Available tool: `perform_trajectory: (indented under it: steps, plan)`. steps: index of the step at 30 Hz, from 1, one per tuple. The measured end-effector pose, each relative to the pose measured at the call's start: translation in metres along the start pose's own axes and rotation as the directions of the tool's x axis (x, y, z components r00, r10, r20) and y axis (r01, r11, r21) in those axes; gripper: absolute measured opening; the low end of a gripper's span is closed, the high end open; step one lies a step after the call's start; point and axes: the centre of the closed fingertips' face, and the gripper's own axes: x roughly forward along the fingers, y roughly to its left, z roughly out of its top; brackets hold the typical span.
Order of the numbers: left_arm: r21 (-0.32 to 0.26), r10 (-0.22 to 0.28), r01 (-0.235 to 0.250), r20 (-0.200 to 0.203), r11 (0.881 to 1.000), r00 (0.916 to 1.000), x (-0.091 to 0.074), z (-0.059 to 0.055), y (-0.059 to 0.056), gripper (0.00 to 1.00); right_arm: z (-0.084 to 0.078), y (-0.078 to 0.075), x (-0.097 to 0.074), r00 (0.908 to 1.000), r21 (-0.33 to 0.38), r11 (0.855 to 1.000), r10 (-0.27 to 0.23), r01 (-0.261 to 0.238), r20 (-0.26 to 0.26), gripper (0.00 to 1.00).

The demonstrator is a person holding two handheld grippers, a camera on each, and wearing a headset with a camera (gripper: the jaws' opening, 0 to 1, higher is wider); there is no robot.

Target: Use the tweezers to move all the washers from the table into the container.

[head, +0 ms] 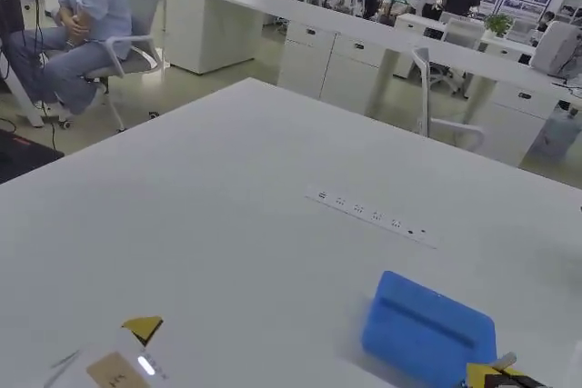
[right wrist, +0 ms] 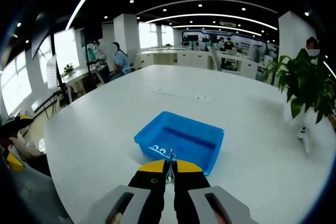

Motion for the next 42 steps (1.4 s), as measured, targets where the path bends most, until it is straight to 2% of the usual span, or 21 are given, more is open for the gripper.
perform_trajectory:
  steps: [4, 9, 15, 20, 23, 25, 29, 33, 42]
  plan:
    - [-0.007, 0.005, -0.005, -0.002, 1.0, 1.0, -0.001, 0.001, 0.001, 0.93, 0.011, -0.001, -0.001, 0.9998, 0.0, 1.0, 0.006, -0.006, 0.022, 0.01]
    - [0.0, -0.001, 0.001, 0.003, 1.0, 1.0, 0.0, 0.004, -0.002, 0.93, 0.032, -0.007, 0.003, 0.9982, -0.019, 1.0, -0.008, 0.009, 0.06, 0.01]
    - [-0.005, -0.001, 0.001, -0.001, 1.0, 1.0, 0.001, 0.002, -0.001, 0.93, 0.049, -0.023, 0.014, 0.9932, -0.029, 0.997, -0.067, 0.07, 0.096, 0.01]
    - [-0.004, 0.003, -0.003, -0.001, 1.0, 1.0, 0.001, 0.003, 0.0, 0.93, 0.037, -0.037, 0.034, 0.9935, -0.01, 0.995, -0.104, 0.104, 0.048, 0.01]
    - [-0.008, 0.01, -0.01, -0.001, 1.0, 1.0, 0.0, 0.002, 0.002, 0.93, 0.025, -0.047, 0.041, 0.9888, -0.003, 0.989, -0.148, 0.148, 0.018, 0.01]
    - [-0.006, 0.018, -0.018, -0.003, 1.0, 0.9998, 0.0, 0.002, 0.005, 0.93, 0.017, -0.047, 0.047, 0.9903, 0.057, 0.989, -0.139, 0.139, -0.005, 0.01]
    - [-0.015, 0.028, -0.028, -0.006, 0.999, 0.9996, 0.0, 0.001, 0.009, 0.93, 0.007, -0.046, 0.054, 0.9889, 0.033, 0.989, -0.145, 0.146, -0.032, 0.01]
    - [-0.004, 0.018, -0.018, -0.022, 1.0, 0.9996, 0.001, -0.001, 0.006, 0.93, 0.0, -0.051, 0.062, 0.9889, 0.039, 0.989, -0.14, 0.142, -0.049, 0.01]
    - [-0.012, 0.022, -0.022, -0.023, 1.0, 0.9995, 0.001, -0.003, 0.006, 0.92, -0.004, -0.041, 0.064, 0.9908, 0.036, 0.992, -0.122, 0.125, -0.059, 0.02]
